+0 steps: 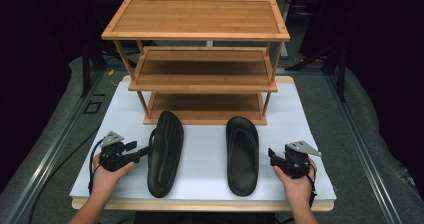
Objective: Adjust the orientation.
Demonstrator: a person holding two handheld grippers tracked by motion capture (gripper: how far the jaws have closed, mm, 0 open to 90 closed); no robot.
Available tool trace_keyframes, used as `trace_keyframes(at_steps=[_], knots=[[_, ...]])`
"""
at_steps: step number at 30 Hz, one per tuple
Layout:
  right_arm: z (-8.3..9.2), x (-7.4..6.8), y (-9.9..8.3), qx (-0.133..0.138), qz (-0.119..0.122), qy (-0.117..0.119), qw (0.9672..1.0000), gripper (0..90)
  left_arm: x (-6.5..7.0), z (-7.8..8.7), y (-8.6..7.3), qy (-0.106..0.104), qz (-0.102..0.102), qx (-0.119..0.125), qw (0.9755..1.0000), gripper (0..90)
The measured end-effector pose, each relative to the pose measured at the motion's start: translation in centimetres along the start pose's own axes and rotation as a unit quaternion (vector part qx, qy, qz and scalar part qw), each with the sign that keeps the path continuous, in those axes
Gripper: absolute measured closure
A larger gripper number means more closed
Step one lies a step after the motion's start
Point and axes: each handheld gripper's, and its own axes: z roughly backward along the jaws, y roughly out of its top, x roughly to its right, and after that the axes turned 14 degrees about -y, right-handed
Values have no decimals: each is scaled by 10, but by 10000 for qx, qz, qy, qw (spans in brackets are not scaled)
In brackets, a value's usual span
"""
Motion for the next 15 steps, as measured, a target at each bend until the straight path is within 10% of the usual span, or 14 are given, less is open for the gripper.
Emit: trace_keyframes(at_steps=[15], knots=[[-3, 0, -1, -67, -118, 32, 9999, 349, 21, -14, 17, -476, 45, 309, 9984, 394]])
